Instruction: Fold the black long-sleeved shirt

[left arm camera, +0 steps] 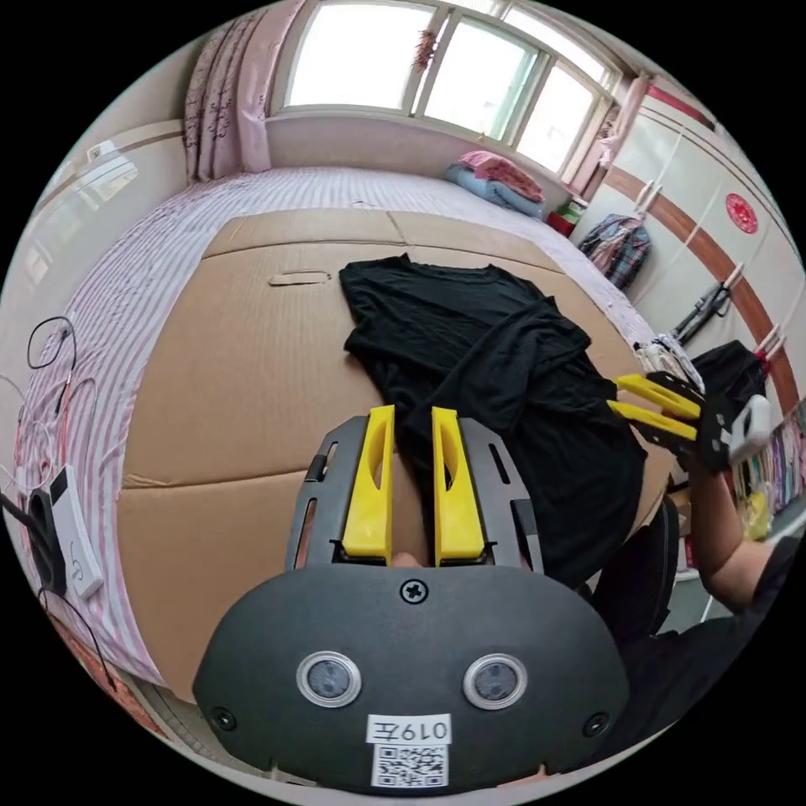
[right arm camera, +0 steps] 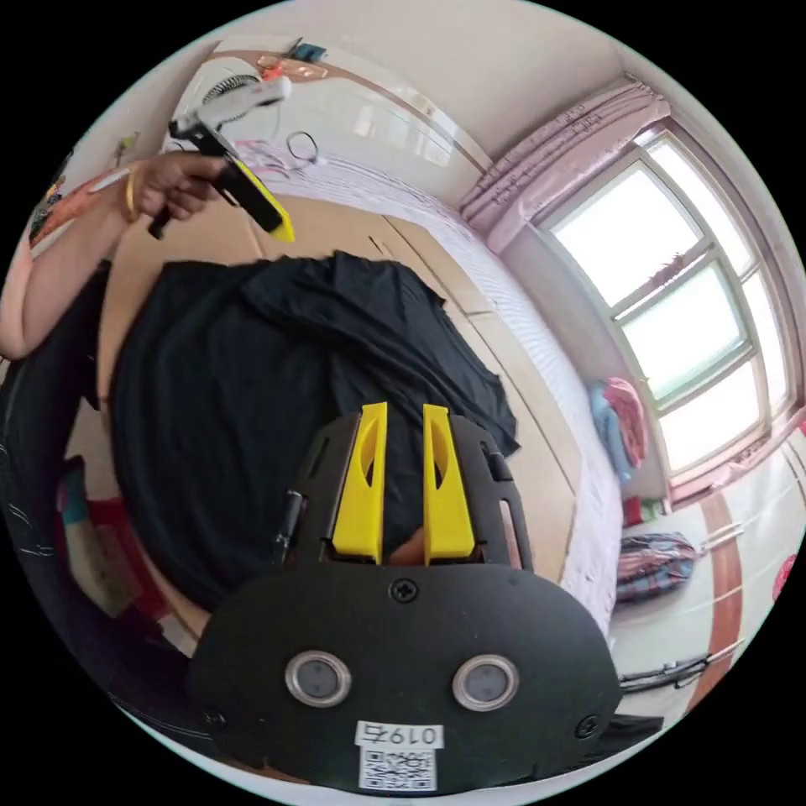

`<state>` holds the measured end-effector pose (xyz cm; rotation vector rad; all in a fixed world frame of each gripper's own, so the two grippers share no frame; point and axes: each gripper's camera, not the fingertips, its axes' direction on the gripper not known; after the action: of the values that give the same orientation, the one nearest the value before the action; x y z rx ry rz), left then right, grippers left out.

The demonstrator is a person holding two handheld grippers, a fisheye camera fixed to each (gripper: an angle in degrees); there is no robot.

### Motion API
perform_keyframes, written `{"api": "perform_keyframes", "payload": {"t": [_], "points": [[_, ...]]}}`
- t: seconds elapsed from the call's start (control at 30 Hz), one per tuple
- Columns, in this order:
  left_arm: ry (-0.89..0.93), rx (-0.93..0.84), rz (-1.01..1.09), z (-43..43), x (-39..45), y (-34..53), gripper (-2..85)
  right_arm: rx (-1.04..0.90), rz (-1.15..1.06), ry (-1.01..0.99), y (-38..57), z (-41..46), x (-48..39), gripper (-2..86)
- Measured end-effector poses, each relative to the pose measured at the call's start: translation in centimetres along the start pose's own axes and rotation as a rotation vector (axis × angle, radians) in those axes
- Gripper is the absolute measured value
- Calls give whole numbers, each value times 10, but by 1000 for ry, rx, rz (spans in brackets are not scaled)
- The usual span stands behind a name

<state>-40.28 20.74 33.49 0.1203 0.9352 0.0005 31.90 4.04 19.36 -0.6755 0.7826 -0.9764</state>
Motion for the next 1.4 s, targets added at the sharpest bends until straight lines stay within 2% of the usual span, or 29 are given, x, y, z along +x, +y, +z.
{"api": "perform_keyframes", "payload": {"t": [0.07, 0.17, 0.27, 0.33, 0.4, 0.6, 0.93, 1.17, 1.4], "points": [[36, -18, 132, -1, 27, -4, 67, -140, -203, 202, 12, 30, 8, 78], [-134, -37, 223, -4, 55, -6, 69, -193, -448, 290, 19, 49, 10, 78], [-26, -50, 279, 6, 69, -10, 65, -211, -552, 313, 15, 59, 24, 77], [25, -95, 281, 21, 73, -15, 66, -220, -535, 275, 9, 59, 38, 82], [-42, -156, 271, 38, 77, -20, 65, -211, -518, 254, 3, 56, 49, 81], [-44, -235, 220, 59, 75, -29, 62, -190, -372, 202, -17, 50, 92, 80], [-23, -236, 202, 67, 75, -40, 56, -205, -113, 173, -35, 38, 150, 81], [-23, -236, 199, 71, 75, -46, 47, -252, -163, 293, -37, 37, 176, 7], [-21, -239, 188, 75, 71, -52, 33, -328, -271, 341, -27, 36, 189, -2]]}}
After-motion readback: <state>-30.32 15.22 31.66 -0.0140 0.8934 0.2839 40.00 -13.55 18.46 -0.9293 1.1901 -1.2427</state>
